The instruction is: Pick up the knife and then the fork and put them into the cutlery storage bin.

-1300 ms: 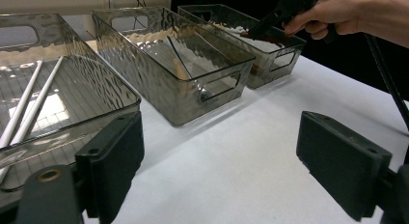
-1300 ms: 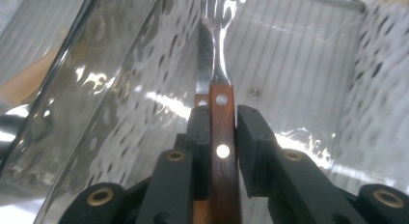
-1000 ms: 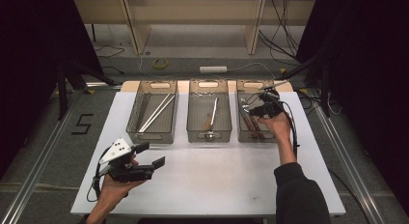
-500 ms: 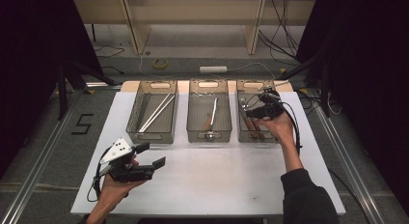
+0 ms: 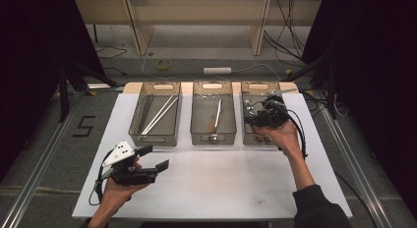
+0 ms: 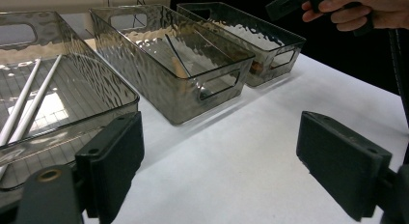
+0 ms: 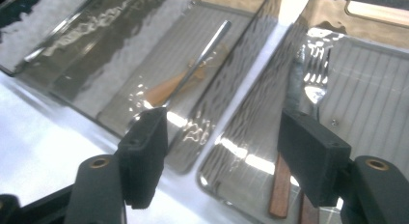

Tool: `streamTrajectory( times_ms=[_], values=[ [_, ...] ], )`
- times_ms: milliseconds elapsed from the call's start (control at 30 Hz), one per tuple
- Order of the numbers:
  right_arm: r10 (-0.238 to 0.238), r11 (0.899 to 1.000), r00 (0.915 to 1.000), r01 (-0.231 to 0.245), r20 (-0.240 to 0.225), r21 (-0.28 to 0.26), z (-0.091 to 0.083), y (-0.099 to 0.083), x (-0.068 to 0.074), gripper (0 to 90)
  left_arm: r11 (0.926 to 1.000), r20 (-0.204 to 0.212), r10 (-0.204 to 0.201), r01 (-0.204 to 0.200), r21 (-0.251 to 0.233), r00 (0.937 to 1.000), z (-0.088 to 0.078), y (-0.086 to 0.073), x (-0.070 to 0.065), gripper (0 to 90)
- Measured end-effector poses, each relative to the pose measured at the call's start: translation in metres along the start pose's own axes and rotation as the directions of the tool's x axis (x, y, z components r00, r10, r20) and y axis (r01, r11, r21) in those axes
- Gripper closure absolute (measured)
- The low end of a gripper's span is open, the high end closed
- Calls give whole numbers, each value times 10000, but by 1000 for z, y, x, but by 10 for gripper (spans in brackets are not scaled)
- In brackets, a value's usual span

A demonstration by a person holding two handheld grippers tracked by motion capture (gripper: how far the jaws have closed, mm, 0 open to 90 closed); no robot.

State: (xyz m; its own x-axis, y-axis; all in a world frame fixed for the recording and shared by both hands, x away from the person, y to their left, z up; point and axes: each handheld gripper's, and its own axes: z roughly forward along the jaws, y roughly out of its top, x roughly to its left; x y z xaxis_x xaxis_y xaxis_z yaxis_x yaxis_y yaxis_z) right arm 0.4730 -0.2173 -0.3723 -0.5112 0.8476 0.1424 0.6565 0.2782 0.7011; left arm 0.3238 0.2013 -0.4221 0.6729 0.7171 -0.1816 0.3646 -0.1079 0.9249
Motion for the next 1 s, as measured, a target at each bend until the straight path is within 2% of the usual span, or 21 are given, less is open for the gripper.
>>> streamTrajectory(
  times_ms=[233,500,1000],
  values=[
    [-172,9967,9996,154,-218,-797,-11,-16,14,347,10000,10,43,-43,30,10000,0,0,0,165],
    [-582,9908,9967,507,-572,-1252,-20,-32,31,324,10000,20,36,-36,37,10000,1,0,0,164],
    [-769,9768,9922,554,-977,-2068,-38,-54,40,300,10000,52,-10,10,35,10000,1,0,0,164]
  ],
)
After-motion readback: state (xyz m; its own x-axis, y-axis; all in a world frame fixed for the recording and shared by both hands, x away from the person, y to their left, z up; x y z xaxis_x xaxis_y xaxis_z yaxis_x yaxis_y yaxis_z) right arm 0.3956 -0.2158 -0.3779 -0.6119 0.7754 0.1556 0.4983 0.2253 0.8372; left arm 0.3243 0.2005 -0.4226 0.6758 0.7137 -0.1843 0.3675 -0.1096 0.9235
